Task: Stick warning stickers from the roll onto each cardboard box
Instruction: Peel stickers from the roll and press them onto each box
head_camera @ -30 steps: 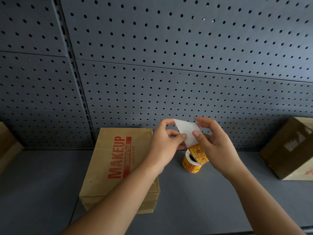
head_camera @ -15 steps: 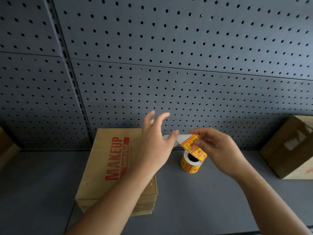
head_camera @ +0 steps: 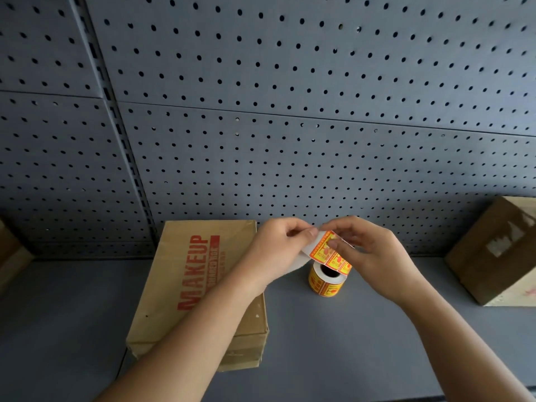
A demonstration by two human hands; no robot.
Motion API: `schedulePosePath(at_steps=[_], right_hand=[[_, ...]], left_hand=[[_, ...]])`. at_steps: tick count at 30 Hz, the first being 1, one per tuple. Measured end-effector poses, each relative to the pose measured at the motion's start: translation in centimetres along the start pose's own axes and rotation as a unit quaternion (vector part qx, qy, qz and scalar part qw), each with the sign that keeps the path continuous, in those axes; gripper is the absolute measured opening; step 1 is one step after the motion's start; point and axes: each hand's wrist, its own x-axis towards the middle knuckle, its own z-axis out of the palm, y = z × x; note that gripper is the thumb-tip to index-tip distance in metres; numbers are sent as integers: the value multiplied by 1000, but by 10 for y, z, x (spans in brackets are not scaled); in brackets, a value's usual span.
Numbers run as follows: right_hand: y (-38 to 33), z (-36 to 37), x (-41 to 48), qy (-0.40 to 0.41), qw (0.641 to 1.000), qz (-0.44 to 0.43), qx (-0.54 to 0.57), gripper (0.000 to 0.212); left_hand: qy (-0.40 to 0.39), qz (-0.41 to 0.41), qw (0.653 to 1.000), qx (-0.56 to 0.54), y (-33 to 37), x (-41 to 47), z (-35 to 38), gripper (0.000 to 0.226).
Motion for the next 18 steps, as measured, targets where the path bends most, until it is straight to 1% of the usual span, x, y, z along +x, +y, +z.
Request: schedulePosePath(at_steps=[3, 7, 14, 18], right_hand=[[0, 1, -1, 19, 1000, -11, 17, 23], [2, -1, -2, 24, 999, -22, 18, 17], [1, -4, -9, 45, 998, -37, -12, 23], [-4, -7, -15, 57, 997, -40, 21, 19]], left_hand=[[4, -47, 998, -51, 0, 1, 1, 19], [17, -75, 995, -62, 1, 1, 3, 21], [42, -89, 993, -66, 0, 1, 9, 18], [58, -66, 996, -35, -3, 3, 11, 17]])
